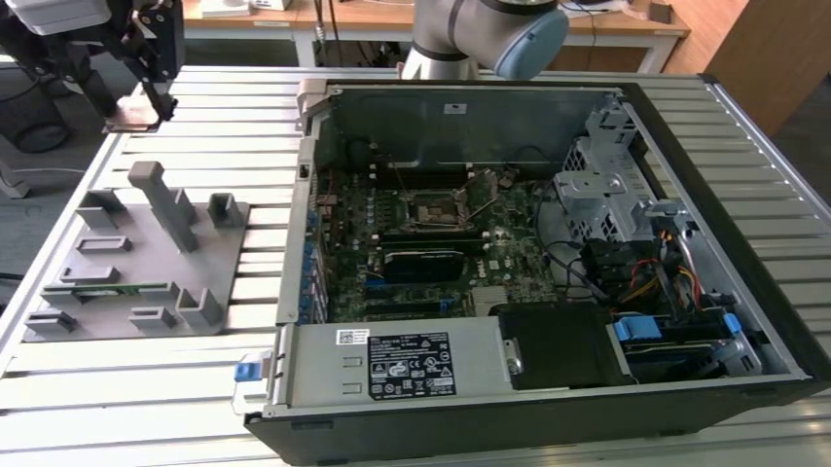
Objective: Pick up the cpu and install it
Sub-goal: 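Pick up the cpu and move it towards the insertion slot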
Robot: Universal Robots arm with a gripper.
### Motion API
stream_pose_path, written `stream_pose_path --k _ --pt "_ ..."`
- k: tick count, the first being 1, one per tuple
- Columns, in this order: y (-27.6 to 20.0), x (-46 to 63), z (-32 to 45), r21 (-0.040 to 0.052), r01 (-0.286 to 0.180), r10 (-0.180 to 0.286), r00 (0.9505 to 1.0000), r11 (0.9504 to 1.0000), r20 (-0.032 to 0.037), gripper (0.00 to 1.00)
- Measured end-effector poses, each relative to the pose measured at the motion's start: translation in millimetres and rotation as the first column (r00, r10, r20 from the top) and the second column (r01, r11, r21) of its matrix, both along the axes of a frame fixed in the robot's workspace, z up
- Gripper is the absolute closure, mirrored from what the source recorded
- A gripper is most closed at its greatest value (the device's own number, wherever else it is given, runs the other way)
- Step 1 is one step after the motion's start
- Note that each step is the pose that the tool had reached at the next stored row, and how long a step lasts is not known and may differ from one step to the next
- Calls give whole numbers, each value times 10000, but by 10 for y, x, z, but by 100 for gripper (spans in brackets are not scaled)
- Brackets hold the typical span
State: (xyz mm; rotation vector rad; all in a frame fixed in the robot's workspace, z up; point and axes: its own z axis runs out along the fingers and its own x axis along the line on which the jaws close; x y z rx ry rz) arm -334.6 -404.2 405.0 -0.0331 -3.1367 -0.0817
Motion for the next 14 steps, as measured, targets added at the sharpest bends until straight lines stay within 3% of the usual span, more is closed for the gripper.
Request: stream_pose_path --k 14 --pt "0 173 0 0 1 -1 10000 10000 0 47"
